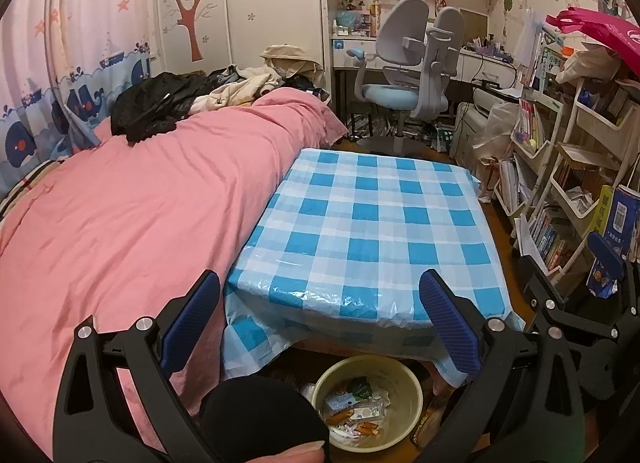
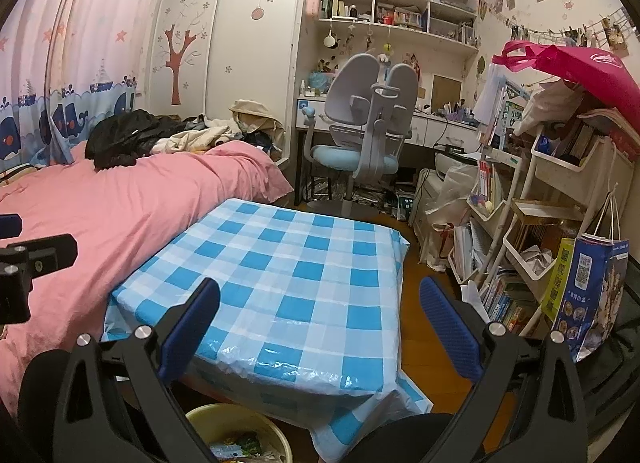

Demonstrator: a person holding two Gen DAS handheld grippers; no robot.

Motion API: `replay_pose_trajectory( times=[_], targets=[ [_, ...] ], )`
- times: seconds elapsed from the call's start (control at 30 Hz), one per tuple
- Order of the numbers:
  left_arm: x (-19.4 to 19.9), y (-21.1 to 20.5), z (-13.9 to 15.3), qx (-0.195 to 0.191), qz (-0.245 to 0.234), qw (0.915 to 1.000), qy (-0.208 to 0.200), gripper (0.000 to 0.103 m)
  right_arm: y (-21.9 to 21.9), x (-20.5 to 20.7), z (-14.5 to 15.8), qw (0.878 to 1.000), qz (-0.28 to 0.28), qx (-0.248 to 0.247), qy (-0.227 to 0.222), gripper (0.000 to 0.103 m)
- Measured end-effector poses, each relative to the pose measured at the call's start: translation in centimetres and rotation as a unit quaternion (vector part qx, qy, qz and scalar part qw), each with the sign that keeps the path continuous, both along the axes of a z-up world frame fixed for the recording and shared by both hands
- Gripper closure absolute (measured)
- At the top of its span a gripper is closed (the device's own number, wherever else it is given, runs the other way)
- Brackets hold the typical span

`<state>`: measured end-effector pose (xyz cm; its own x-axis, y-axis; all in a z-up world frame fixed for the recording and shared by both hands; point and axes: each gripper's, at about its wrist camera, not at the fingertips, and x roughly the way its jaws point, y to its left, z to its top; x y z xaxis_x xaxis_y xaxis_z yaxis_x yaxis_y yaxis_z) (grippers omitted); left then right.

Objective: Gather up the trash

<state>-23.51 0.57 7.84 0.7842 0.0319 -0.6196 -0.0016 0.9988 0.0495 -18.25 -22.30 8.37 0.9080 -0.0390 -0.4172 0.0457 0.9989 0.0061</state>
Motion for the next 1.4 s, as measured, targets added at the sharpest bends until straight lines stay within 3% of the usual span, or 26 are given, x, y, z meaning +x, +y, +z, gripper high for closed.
replay_pose_trajectory(
  times=[0.67,1.4],
  targets=[
    [1.8,-0.8,-0.3,-0.005,-0.003,1.0,-0.004,0.007,-0.3,0.9,-0.1,1.0,-0.001,0.0,0.004,0.007],
    [6.5,-0.6,-1.1,-0.007,0.002,0.9997,-0.021,0.007,-0.7,4.5,0.6,1.0,0.001,-0.002,0.001,0.007]
  ],
)
